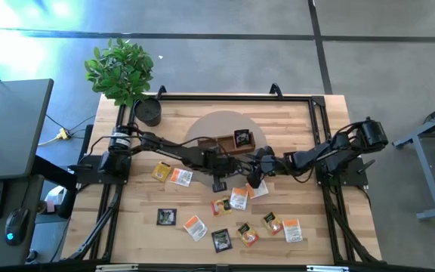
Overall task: Pick & Place Tea
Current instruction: Put the purple tea bag into the right section of the wooden organizer
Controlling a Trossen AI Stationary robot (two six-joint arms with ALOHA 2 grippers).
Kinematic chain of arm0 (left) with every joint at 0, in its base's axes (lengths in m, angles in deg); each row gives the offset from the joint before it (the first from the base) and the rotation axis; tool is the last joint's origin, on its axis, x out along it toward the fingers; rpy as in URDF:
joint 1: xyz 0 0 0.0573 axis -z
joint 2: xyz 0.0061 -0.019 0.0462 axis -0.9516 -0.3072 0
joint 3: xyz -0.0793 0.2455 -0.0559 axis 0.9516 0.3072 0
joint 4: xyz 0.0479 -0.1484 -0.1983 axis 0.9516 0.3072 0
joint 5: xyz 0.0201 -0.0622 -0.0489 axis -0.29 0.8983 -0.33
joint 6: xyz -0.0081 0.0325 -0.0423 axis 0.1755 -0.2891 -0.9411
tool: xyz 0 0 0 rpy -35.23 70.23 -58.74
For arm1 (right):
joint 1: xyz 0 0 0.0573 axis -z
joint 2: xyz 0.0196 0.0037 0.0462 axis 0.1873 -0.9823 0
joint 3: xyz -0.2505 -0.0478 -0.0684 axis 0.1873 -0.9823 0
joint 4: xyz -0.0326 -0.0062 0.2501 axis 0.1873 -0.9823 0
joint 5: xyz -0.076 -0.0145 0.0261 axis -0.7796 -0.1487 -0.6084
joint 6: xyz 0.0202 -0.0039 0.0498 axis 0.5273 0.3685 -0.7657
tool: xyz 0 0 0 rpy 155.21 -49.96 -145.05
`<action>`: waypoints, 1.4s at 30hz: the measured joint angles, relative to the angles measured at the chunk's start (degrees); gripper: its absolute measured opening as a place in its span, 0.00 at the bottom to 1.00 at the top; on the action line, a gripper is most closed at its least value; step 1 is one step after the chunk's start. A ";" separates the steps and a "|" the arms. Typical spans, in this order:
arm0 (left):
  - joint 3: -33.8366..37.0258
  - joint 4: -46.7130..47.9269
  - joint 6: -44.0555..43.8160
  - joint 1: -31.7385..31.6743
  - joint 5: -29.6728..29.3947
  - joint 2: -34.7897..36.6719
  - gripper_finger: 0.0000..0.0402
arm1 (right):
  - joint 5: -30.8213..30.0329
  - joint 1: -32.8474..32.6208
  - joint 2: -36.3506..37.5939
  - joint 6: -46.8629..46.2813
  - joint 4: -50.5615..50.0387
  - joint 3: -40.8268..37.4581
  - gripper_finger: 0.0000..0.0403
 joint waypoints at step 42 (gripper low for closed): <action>-0.01 -1.77 1.55 0.00 -2.15 -0.87 0.00 | 10.33 4.94 -9.68 -10.10 -9.41 11.32 0.29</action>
